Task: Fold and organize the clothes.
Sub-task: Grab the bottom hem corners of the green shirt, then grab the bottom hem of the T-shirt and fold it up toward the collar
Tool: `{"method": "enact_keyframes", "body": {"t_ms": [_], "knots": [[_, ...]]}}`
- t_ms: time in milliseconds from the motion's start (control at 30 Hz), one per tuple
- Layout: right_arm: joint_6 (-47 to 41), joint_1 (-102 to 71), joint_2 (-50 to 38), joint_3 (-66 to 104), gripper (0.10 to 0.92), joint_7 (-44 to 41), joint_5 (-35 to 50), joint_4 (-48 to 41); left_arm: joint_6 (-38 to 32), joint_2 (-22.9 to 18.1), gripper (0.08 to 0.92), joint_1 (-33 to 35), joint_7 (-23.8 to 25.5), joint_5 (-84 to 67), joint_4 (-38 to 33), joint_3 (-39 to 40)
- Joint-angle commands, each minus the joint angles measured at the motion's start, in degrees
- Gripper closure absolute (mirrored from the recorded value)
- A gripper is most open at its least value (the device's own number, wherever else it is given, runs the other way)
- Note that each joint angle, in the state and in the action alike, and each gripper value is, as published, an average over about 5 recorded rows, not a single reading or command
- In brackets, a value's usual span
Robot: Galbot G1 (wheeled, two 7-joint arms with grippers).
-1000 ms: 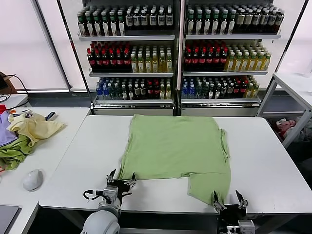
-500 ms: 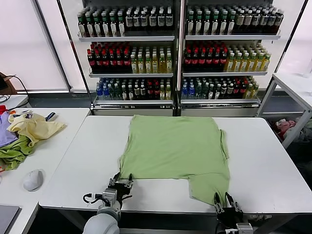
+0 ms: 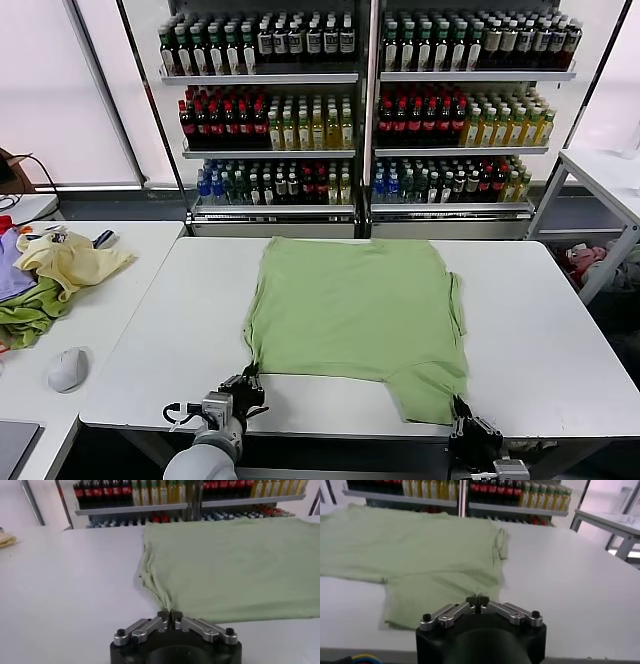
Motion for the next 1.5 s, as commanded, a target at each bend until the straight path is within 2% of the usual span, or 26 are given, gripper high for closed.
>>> {"method": "enact_keyframes", "body": {"t_ms": [33, 300, 900, 1300, 1400, 1500], "knots": [[1.73, -0.62, 0.03, 1.14, 0.902, -0.48, 0.8, 1.85, -0.76, 0.81, 0.899, 0.95, -0.1, -0.44, -5.31, -0.15], [1.99, 5.83, -2.91, 2.87, 0.902, -0.34, 3.18, 1.88, -0.68, 4.13, 0.899, -1.21, 0.35, -1.11, -8.53, -1.01], [-0.09, 32.58, -8.21, -4.52, 0.902, 0.2, 3.94, -19.6, -0.66, 2.27, 0.899, -21.03, 0.89, -1.85, 12.52, 5.67], [-0.55, 38.16, -7.36, -8.93, 0.902, -0.44, 0.85, -27.26, -0.5, 0.65, 0.898, -28.14, 0.4, 4.28, 21.48, 9.31], [-0.75, 38.73, -6.64, -9.94, 0.875, -0.34, -0.04, -28.35, -0.29, 0.32, 0.882, -28.81, 0.32, 5.59, 22.42, 9.86], [-1.85, 39.19, -5.91, -11.05, 0.802, -0.33, -1.19, -28.94, -0.1, 0.1, 0.821, -28.91, 0.29, 6.22, 22.82, 10.21]]}}
